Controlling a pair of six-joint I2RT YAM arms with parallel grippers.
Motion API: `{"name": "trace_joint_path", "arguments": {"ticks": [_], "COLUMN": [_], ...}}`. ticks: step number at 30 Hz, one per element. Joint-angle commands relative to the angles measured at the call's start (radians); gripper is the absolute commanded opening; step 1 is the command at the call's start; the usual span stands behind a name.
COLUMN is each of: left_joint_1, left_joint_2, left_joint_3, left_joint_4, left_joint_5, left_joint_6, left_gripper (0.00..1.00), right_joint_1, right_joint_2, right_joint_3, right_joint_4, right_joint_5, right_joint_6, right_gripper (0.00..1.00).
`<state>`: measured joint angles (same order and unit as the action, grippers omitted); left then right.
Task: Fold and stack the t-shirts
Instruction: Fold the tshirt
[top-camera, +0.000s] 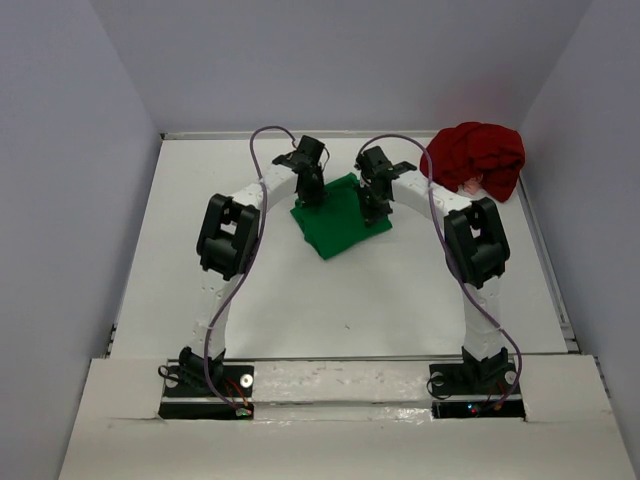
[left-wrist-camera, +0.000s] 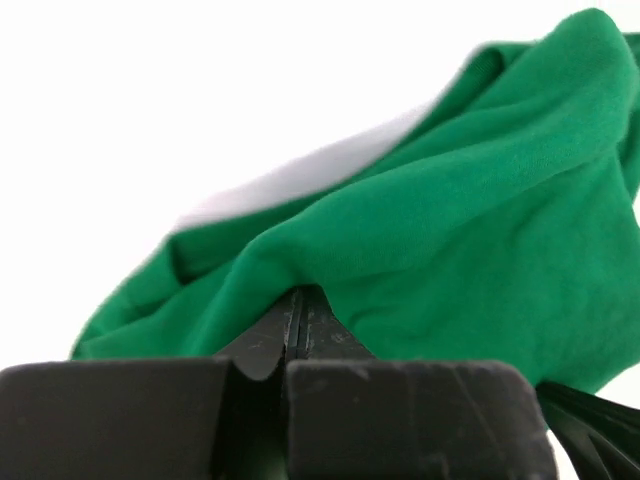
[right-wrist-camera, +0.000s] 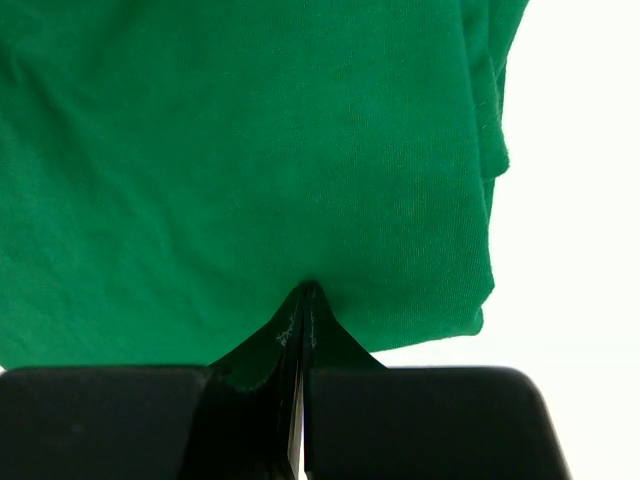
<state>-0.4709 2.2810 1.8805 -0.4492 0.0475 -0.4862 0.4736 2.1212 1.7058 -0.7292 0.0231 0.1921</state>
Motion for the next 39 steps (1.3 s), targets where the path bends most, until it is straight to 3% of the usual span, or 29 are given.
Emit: {"name": "trace_joint_path", "arguments": {"ticks": [1, 11, 19, 27, 39], "left_joint_1": [0.028, 0.071, 0.074, 0.074, 0.057], "left_joint_2": [-0.002, -0.014, -0.149, -0.236, -0.258], "left_joint_3": [0.017, 0.011, -0.165, -0.290, -0.307], "left_joint_4": [0.017, 0.003, -0.026, -0.017, 0.018], "left_joint_5": [-0.003, -0.024, -0.187, -0.199, -0.164], "left_joint_6": [0.020, 0.026, -0.057, -0.066, -0.037], "left_gripper": [0.00, 0.00, 0.00, 0.00, 0.00], "right_joint_1": [0.016, 0.025, 0.034, 0.076, 0.341], "right_joint_2": [-0.003, -0.007, -0.050, -0.144, -0.237], "right_joint_3": [-0.012, -0.067, -0.081, -0.156, -0.324], "right_joint_4": [0.033, 0.048, 0.048, 0.043, 0.071], "right_joint_5": [-0.041, -0.045, -0.028, -0.032, 0.037], "right_joint_6": [0.013, 0.021, 0.027, 0.072, 0.211], "right_gripper": [0.00, 0.00, 0.00, 0.00, 0.00]}}
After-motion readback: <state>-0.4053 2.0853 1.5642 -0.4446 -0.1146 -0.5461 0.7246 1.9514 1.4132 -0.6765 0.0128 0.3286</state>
